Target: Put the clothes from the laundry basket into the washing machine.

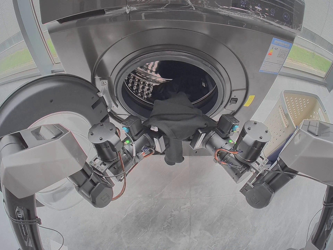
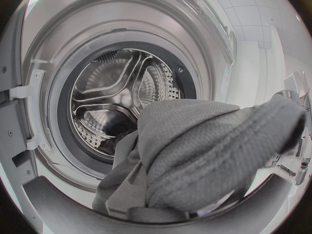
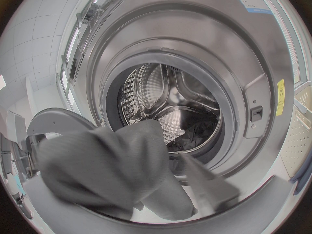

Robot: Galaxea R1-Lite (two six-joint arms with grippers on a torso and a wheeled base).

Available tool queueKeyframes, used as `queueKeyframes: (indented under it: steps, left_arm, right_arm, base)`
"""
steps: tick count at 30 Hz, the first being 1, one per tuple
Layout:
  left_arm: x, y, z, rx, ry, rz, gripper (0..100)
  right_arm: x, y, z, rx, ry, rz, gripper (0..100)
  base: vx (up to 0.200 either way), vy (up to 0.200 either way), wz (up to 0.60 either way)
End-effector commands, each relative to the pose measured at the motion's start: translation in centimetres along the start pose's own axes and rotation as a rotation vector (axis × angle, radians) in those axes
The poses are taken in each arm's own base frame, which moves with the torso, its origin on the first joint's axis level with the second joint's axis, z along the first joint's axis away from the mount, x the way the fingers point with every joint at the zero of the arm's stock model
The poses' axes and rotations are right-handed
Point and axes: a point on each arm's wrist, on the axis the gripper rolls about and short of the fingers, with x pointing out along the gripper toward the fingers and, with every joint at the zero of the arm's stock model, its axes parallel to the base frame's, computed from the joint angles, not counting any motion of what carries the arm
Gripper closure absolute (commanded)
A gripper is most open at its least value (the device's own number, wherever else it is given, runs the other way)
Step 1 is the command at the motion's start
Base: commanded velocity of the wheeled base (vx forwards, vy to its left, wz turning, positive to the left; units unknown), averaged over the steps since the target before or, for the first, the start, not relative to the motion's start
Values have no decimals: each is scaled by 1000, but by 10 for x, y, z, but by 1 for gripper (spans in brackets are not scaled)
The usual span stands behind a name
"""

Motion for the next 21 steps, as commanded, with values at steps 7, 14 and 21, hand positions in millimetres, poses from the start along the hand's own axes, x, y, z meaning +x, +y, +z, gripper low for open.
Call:
queueKeyframes:
  steps: [7, 14, 21]
  left_arm:
    - [-35, 1, 36, 5, -9, 4, 100]
    - [-55, 0, 41, 3, 21, 4, 100]
    - [-84, -1, 51, -33, 48, 12, 100]
  right_arm:
    - [-83, -11, -12, -74, 258, 90, 0]
    - [-134, -5, -33, -108, 463, 130, 0]
    - [-135, -13, -33, -104, 469, 98, 0]
  base:
    - [0, 0, 0]
    - [0, 0, 0]
    - [0, 0, 0]
